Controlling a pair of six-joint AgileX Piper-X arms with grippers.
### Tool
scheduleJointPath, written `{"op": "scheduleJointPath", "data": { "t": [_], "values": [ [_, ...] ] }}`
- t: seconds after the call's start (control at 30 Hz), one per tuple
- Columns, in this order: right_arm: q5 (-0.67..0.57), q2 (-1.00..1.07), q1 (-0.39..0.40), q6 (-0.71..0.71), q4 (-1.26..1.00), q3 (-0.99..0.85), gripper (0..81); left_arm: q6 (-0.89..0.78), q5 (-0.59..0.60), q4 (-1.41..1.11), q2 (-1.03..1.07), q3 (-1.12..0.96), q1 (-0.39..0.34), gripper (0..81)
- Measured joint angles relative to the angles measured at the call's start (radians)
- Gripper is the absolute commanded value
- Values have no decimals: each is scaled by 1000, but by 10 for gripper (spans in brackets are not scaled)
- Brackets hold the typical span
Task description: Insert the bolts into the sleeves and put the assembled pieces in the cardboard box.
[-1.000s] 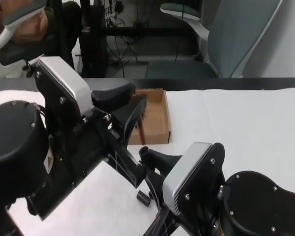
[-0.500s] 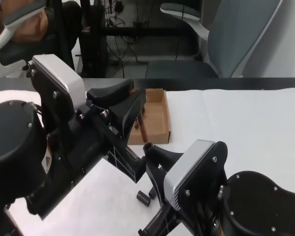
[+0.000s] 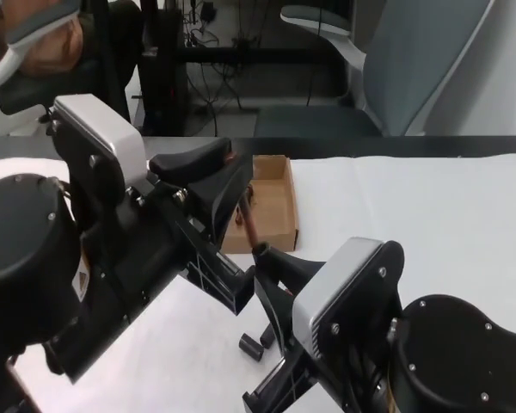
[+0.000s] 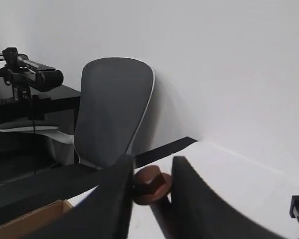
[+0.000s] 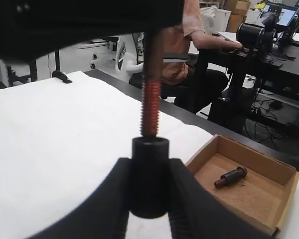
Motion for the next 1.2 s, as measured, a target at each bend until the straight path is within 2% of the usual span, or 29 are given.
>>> {"op": "scheduleJointPath", "data": {
  "t": [0.67,0.7,0.73,0.77,0.8,0.87,1.2],
  "values": [
    [-10,0,-7,-42,-41,0,4,-45,75,83,0,0,-12,4],
    [-4,0,-7,-59,-63,0,4,-45,89,95,0,2,-23,41],
    [0,0,-7,-66,-71,0,4,-45,93,100,0,4,-29,119],
    [2,0,-7,-72,-74,0,4,-42,95,101,0,4,-38,232],
    [3,0,-9,-73,-75,0,4,-41,94,101,0,4,-43,349],
    [3,0,-16,-75,-83,0,4,-41,105,101,0,4,-55,692],
    [10,0,-79,-62,-66,0,4,-48,58,66,-2,6,-71,700]
  ]
}}
